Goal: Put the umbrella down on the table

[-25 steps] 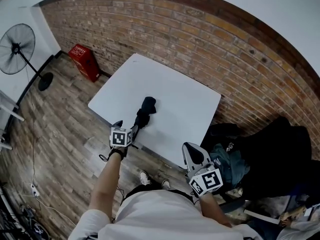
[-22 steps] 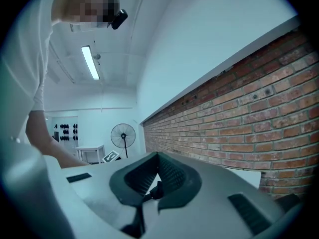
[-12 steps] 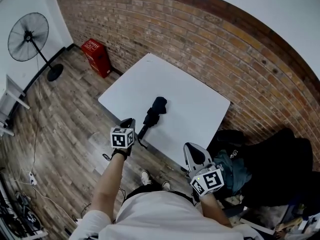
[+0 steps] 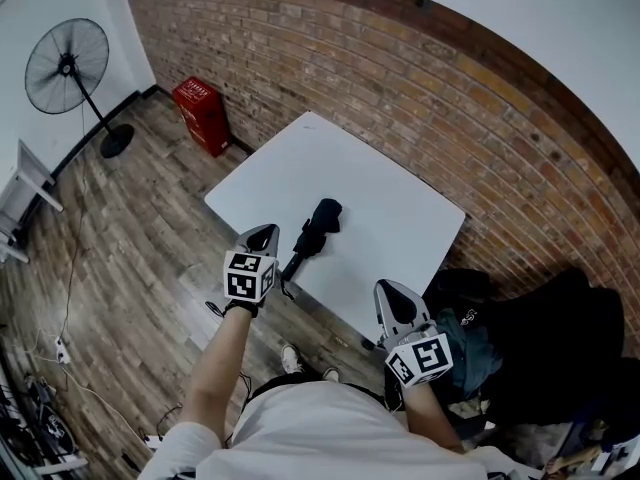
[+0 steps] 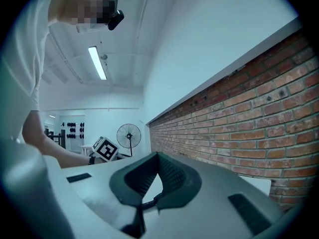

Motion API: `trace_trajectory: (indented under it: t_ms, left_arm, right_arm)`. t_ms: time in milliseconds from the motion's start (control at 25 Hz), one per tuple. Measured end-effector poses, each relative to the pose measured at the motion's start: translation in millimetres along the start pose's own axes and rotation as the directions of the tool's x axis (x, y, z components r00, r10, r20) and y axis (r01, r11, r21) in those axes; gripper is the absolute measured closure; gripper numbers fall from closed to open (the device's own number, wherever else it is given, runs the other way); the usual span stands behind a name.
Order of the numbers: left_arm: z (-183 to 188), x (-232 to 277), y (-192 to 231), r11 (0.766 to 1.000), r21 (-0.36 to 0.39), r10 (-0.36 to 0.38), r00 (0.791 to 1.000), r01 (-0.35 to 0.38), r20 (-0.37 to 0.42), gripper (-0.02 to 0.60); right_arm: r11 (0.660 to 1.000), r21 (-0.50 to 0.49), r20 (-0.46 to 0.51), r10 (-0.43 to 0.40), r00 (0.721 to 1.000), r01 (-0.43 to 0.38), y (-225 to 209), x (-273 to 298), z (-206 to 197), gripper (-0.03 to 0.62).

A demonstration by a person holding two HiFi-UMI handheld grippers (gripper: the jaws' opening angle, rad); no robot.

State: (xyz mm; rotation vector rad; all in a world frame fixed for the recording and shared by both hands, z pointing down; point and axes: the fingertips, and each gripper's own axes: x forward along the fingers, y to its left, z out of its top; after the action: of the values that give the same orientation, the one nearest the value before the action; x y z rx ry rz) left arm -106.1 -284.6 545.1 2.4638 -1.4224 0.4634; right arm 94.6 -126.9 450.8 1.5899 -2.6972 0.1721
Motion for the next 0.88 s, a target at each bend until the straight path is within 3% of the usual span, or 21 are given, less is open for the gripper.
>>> trace_trajectory:
  t_ms: [280, 520, 680, 880]
  left_arm:
    - [68.1, -48.7, 1.6, 0.997, 0.079, -0.001, 0.985, -0.013, 0.173, 0.558]
    - [110.7, -110.7, 7.4, 0.987, 0.152, -0.002, 0.944, -0.051, 0.33, 0.558]
    - [122.3, -147.9, 16.4, 0.982, 0.156, 0.037, 0.918, -0.107, 0.396, 0.557]
    - [105.9, -188.3, 21.7, 0.982, 0.119, 0.084, 0.896, -0.15, 0.436, 0.558]
  right_arm:
    - [0.996, 0.085, 0.057, -0.013, 0.998, 0.009, -17.7, 6.0, 21.9, 0.576]
    - [0.995, 0.098, 0.091, -0.033, 0.995, 0.024, -33.9, 11.8, 34.5, 0.575]
    - [0.995, 0.089, 0.111, -0.048, 0.993, 0.039, -45.8, 17.5, 44.1, 0.576]
    - [0.995, 0.081, 0.116, -0.074, 0.991, 0.064, -56.4, 17.2, 47.9, 0.576]
